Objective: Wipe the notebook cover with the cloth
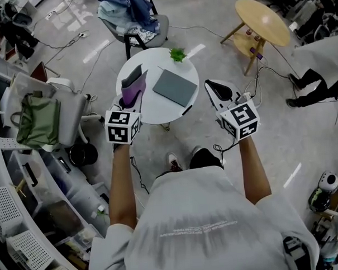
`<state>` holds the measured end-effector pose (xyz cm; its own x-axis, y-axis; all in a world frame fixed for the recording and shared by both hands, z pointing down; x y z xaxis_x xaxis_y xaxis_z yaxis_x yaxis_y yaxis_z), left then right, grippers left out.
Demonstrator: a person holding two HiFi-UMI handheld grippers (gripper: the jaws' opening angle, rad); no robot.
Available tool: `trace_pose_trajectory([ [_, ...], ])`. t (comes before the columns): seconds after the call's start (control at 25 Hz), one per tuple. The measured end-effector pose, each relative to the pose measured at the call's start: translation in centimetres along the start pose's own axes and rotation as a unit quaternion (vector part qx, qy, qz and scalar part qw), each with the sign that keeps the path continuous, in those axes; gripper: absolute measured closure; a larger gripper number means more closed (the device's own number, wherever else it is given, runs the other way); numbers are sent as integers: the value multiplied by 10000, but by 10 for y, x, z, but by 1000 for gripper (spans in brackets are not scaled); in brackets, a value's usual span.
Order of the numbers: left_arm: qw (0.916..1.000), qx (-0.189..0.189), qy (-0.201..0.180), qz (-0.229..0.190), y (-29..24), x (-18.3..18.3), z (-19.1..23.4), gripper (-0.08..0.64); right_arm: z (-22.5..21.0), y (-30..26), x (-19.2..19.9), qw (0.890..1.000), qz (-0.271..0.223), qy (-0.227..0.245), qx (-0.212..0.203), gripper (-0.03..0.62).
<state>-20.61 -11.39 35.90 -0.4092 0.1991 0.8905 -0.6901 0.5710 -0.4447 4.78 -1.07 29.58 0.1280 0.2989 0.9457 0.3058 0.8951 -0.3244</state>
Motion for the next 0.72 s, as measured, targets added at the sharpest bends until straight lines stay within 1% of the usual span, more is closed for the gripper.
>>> trace_pose_trajectory([
  [0.16, 9986, 175, 239, 444, -24, 16, -2, 512, -11, -14, 11, 9997, 108, -174, -132, 591],
  [0.28, 9968, 263, 295, 694, -47, 22, -1, 512, -29, -31, 18, 9990, 180, -331, -252, 592],
  [0.48, 9929, 299, 419, 1074, -94, 22, 3, 512, -66, -63, 32, 9971, 351, -436, -509, 591],
  [0.6, 9902, 293, 444, 1294, -123, 20, 3, 512, -91, -81, 46, 9952, 476, -554, -647, 591],
  [0.72, 9874, 252, 550, 1461, -150, 18, 3, 512, -111, -100, 60, 9921, 617, -681, -849, 591],
])
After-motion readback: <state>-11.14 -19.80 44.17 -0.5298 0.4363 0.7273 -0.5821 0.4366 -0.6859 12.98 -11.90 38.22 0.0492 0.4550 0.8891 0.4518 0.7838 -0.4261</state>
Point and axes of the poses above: the fingertips, and each gripper's own axes: y backward along the fingers, z to its left, x out of its underside, the point moved 6 cm from there along y, backward along the fingers, and after that the axes turned 7 degrees about -y, right-handed, at the moved point
